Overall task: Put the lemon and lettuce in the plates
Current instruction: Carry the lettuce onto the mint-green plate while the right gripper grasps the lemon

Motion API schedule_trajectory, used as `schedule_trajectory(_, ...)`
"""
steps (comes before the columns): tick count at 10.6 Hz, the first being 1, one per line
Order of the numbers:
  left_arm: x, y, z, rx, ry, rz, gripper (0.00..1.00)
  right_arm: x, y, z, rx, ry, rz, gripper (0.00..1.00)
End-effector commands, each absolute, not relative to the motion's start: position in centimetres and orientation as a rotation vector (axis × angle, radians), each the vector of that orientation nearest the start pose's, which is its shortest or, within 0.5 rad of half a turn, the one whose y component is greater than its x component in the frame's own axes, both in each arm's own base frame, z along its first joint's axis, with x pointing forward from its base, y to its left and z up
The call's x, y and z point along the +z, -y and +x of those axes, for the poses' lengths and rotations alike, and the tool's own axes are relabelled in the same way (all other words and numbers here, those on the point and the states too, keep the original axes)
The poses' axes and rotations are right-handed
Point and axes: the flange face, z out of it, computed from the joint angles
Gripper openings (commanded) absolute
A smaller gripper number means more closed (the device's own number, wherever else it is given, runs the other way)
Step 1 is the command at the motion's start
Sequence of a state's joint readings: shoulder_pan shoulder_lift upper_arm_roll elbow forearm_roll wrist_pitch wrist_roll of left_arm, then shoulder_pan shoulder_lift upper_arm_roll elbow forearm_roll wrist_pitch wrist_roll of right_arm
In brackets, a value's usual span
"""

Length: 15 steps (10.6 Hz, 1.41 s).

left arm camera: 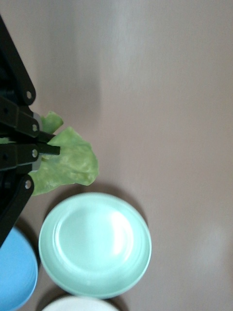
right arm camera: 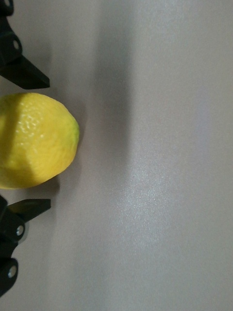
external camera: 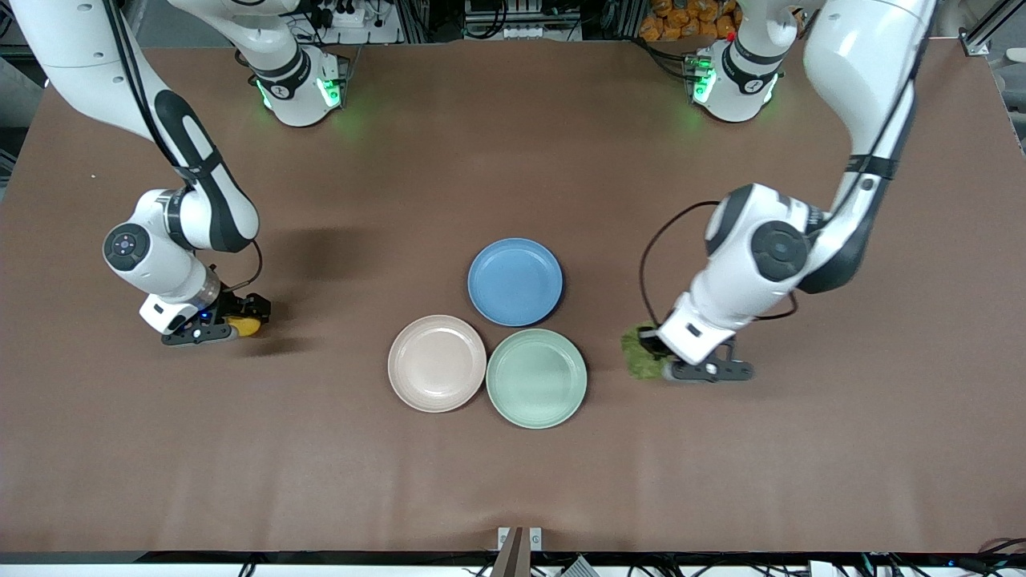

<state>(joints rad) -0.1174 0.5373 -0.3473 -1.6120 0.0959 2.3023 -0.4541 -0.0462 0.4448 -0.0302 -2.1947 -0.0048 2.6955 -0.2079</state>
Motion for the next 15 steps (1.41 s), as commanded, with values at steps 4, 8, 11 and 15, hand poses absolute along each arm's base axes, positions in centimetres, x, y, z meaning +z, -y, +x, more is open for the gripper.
schedule_trajectory(4, 29.8, 37.5, 63.7, -0.44, 0.082, -3.435, 0.0, 16.9, 4.4, 55.7, -0.113, 0.24, -3.153, 1.0)
schedule_trajectory(8, 25.1, 41.9, 61.9, -0.586, 0.204, -3.528, 0.0, 16.7, 4.3, 55.7, -0.108, 0.238, -3.153, 0.78)
schedule_trajectory(11, 23.5, 41.3, 62.3, -0.629, 0.195, -3.505, 1.0, 16.9, 4.2, 56.0, -0.106, 0.233, -3.153, 0.65)
schedule_trajectory(15, 26.6, 40.0, 63.5, -0.717, 0.199, -3.484, 1.0, 18.6, 3.9, 57.8, -0.01, 0.24, -3.144, 0.62)
